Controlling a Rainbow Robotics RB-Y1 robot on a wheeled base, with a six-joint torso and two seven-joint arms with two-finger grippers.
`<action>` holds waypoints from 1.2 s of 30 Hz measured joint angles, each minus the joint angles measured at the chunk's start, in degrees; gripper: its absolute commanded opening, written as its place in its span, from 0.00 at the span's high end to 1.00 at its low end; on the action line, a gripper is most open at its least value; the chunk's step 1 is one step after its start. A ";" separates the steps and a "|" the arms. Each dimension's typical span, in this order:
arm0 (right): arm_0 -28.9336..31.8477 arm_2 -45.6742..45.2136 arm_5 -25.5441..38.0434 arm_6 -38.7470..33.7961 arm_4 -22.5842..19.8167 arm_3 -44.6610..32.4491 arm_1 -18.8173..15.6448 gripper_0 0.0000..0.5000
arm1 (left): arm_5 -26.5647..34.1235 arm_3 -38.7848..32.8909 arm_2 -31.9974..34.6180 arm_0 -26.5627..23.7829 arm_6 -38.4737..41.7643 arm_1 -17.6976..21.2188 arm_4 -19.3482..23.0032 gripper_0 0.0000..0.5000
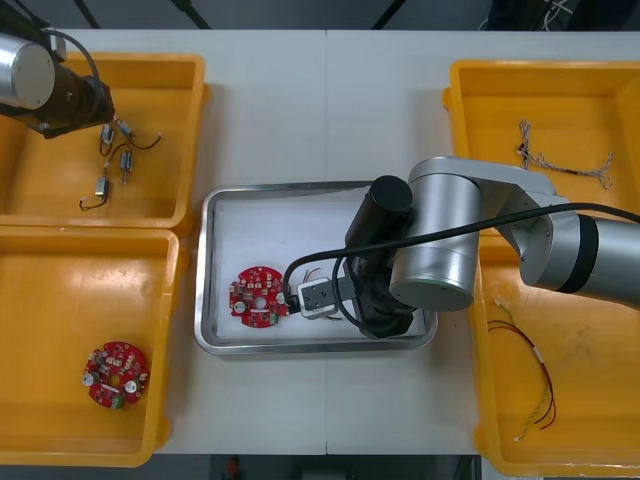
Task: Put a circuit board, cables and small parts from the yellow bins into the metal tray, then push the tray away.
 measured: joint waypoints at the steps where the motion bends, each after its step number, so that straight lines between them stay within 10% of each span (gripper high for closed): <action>1: -0.03 0.00 0.00 0.00 0.00 -0.01 0.00 0.00 | 0.00 0.02 -0.05 0.00 0.00 -0.06 0.28 0.00; 16: -0.41 -12.25 12.03 -1.72 -11.85 -2.74 -1.72 0.00 | -2.87 2.46 -3.63 0.00 -0.08 -0.11 1.09 0.00; 36: 4.53 -40.79 27.15 -33.00 -19.29 -2.92 -10.74 0.00 | -4.07 2.91 -5.87 -0.02 -3.48 -0.16 3.31 0.00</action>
